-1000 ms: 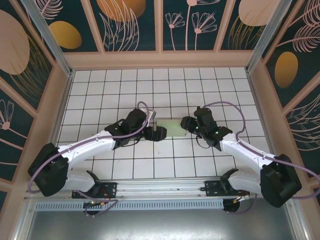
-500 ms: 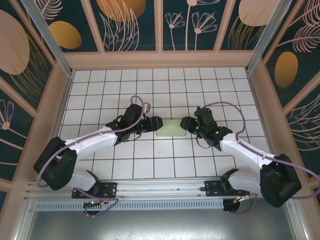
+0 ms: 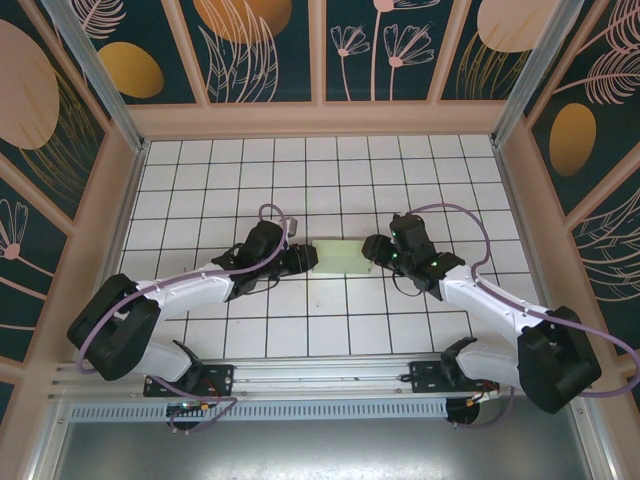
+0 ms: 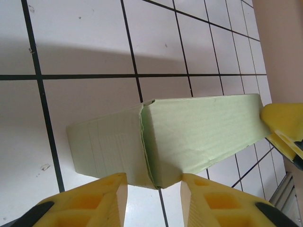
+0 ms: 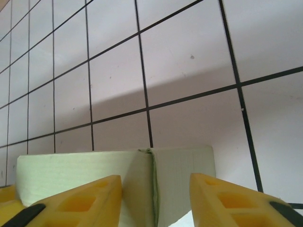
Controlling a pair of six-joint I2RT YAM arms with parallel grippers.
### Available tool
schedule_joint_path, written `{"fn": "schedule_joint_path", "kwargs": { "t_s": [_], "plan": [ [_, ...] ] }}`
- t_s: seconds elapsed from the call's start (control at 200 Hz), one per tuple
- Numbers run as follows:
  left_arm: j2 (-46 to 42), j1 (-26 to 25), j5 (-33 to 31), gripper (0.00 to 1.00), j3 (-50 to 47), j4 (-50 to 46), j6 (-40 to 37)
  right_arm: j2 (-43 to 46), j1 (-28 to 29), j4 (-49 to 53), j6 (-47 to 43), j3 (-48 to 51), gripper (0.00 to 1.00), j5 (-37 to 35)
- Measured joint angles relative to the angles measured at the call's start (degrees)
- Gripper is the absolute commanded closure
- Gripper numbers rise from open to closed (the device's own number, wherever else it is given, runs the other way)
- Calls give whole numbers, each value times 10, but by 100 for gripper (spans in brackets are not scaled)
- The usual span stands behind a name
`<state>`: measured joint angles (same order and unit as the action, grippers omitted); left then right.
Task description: Fold the paper box
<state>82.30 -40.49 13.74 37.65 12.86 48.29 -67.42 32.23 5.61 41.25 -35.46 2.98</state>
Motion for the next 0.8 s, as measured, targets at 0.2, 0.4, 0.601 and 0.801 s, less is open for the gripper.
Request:
{"fn": "schedule_joint_path", "kwargs": {
  "t_s": [0.2, 0.4, 0.601, 0.801],
  "plan": [
    [-1, 1, 4, 41, 1, -13, -8, 0, -3, -30, 2, 12, 82, 12],
    [-16, 12, 6, 29, 21, -24, -15, 2, -3, -54, 3, 22, 95, 16],
    [-15, 28, -10, 54, 43, -22, -19, 3, -3, -60, 2, 23, 92, 16],
    [16, 29, -7, 73, 36, -17, -19, 3, -3, -60, 0, 23, 91, 16]
  ]
}}
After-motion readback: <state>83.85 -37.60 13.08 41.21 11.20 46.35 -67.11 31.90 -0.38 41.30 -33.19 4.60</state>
